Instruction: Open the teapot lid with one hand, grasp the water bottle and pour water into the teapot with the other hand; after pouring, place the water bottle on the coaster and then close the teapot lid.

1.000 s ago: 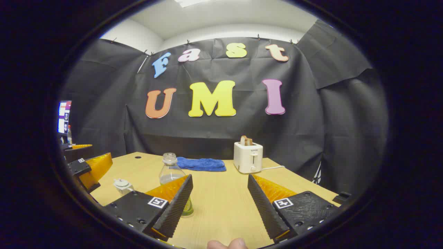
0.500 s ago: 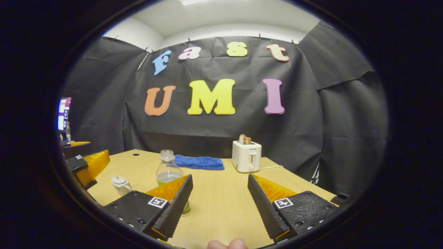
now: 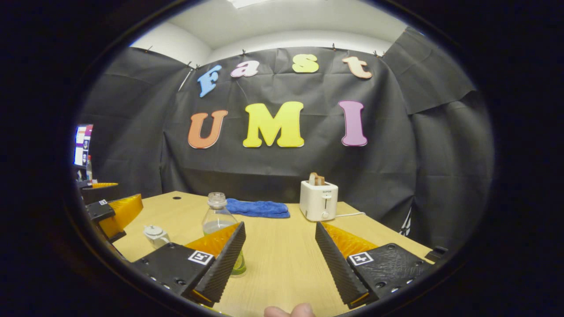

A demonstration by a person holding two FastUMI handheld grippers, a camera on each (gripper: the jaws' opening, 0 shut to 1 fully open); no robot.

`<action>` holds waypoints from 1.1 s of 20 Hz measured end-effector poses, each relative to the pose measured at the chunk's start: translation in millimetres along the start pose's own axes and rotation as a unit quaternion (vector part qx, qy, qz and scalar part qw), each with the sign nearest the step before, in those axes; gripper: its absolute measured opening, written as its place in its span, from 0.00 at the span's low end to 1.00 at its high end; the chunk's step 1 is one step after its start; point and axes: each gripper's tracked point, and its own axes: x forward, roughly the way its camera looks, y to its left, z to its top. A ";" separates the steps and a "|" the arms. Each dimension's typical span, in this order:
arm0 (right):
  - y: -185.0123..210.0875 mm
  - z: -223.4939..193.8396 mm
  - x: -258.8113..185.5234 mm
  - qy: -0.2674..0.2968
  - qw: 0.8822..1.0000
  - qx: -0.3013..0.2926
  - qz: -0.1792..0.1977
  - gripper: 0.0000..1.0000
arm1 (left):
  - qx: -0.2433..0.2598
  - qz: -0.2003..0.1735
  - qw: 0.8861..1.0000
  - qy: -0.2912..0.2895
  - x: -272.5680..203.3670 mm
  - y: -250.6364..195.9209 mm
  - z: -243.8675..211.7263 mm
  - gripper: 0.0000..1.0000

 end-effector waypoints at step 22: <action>-34.3 -39.1 12.4 0.053 0.998 0.011 -0.025 0.95 | -0.030 0.012 0.983 0.182 64.0 42.0 -113.8 0.64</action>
